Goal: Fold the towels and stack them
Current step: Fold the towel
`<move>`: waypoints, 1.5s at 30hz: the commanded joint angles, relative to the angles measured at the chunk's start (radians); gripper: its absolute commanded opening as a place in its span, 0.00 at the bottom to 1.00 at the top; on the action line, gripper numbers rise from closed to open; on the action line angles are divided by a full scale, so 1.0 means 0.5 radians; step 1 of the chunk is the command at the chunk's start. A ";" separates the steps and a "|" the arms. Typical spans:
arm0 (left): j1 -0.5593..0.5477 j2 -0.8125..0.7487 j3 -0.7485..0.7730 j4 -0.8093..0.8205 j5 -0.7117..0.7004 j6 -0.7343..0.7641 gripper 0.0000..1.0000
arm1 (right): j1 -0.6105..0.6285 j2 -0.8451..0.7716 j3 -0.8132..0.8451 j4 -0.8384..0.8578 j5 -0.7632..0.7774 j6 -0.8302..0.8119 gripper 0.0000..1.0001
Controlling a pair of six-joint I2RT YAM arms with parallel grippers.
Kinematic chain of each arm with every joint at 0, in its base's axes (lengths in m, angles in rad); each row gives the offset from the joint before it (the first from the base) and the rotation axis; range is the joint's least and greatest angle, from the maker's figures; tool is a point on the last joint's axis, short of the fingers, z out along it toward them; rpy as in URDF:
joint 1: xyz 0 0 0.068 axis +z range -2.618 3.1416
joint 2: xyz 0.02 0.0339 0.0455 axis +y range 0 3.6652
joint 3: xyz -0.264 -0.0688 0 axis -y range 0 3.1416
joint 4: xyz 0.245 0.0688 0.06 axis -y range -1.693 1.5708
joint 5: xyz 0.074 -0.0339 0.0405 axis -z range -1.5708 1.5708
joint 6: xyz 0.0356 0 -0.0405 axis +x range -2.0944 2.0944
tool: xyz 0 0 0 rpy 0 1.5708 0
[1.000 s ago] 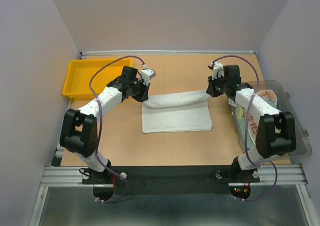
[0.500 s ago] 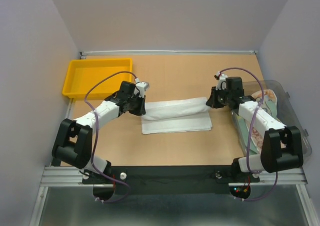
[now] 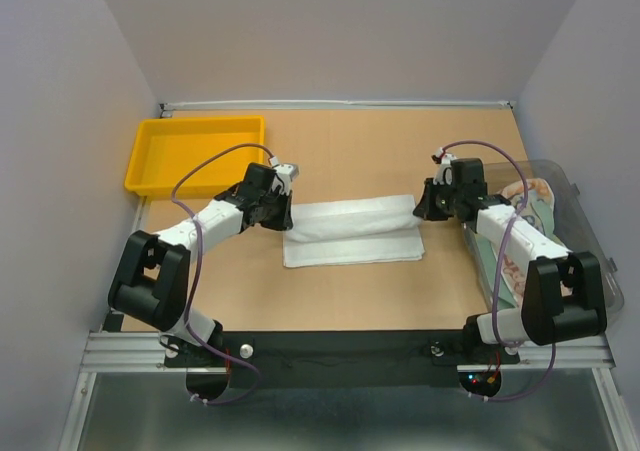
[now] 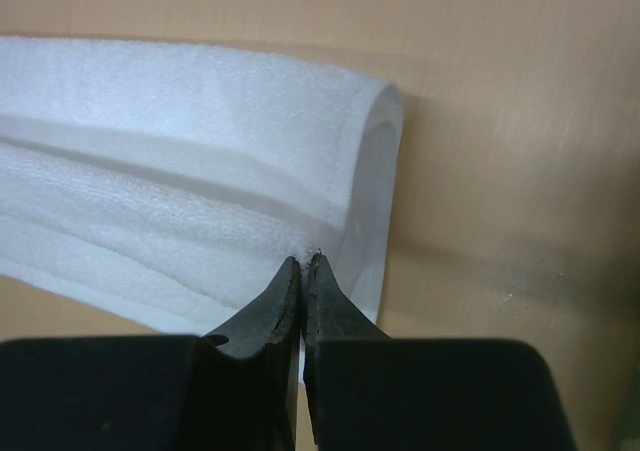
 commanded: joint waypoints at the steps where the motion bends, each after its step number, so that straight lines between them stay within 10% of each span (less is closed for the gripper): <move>1: 0.001 -0.120 0.003 -0.050 -0.099 -0.044 0.00 | -0.010 -0.095 -0.036 0.018 0.052 0.052 0.00; 26: -0.075 -0.145 -0.153 -0.056 -0.047 -0.218 0.00 | -0.010 -0.104 -0.226 -0.025 0.220 0.322 0.01; 37: -0.174 -0.619 -0.138 -0.194 -0.083 -0.451 0.88 | -0.007 -0.425 -0.190 -0.147 0.049 0.273 0.54; 45: -0.183 -0.676 0.031 -0.185 -0.197 -0.537 0.92 | 0.097 -0.359 0.083 -0.193 -0.028 0.240 0.53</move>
